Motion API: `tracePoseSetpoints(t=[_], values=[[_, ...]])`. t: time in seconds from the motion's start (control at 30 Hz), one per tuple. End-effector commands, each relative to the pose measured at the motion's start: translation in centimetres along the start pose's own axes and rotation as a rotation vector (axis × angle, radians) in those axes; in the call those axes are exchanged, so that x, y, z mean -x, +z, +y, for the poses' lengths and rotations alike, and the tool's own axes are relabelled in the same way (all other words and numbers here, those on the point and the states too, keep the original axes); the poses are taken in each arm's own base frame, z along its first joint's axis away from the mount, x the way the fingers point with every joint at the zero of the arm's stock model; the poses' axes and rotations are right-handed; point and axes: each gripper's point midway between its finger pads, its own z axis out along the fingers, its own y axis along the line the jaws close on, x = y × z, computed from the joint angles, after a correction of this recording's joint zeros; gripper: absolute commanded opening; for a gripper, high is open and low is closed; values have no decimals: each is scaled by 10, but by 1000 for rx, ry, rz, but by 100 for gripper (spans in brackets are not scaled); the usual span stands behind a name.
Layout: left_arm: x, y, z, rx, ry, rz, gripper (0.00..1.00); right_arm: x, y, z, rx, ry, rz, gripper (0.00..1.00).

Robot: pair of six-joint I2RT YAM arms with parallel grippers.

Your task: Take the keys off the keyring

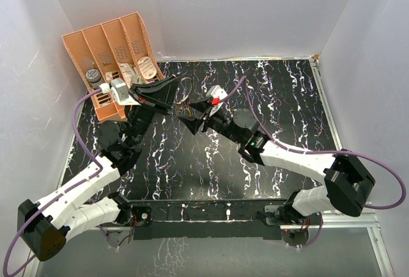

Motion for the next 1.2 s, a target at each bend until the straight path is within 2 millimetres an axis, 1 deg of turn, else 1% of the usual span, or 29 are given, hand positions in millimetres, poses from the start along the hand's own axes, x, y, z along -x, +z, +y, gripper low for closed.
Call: tracePoseSetpoints(t=[0.0,0.1,0.13,0.23,0.3,0.47,0.53,0.63,0.67,0.7,0.73,0.8,0.93,1.0,1.03,1.07,1.13,1.17], values=[[27,1,-8,-16,7,-86,0,26,6,-10,-65,-39,-66,49],[30,-1,-7,-10,18,-93,0,23,2,-15,-93,-46,-57,39],[31,-1,-7,-6,26,-96,0,23,0,-16,-99,-47,-53,34],[35,-3,-4,11,49,-102,0,21,-6,-19,-120,-50,-36,10],[36,-3,-4,14,57,-104,0,21,-10,-21,-133,-53,-33,0],[35,-5,-1,25,60,-104,0,29,-16,-21,-137,-59,-42,0],[33,-5,1,32,59,-101,0,31,-17,-21,-143,-58,-38,0],[32,-6,5,57,56,-95,0,40,-16,-20,-137,-58,-37,0],[31,-7,8,74,55,-90,5,43,-15,-19,-135,-59,-30,0],[28,-7,14,102,56,-77,16,46,-15,-19,-136,-58,-18,0],[26,-8,18,122,62,-66,22,45,-15,-20,-141,-58,13,0],[23,-10,25,154,99,-41,29,50,-15,-20,-156,-69,64,0],[6,-15,48,258,192,64,35,59,-24,-27,-234,-115,212,0],[-7,-19,63,328,231,136,37,64,-32,-31,-292,-146,281,0],[-13,-21,71,360,246,169,38,72,-37,-36,-338,-163,299,0],[-19,-24,77,388,258,194,38,75,-41,-37,-367,-181,317,0],[-30,-30,84,408,268,229,38,80,-50,-39,-414,-212,340,0],[-36,-32,85,398,267,240,38,83,-54,-39,-428,-224,345,0]])
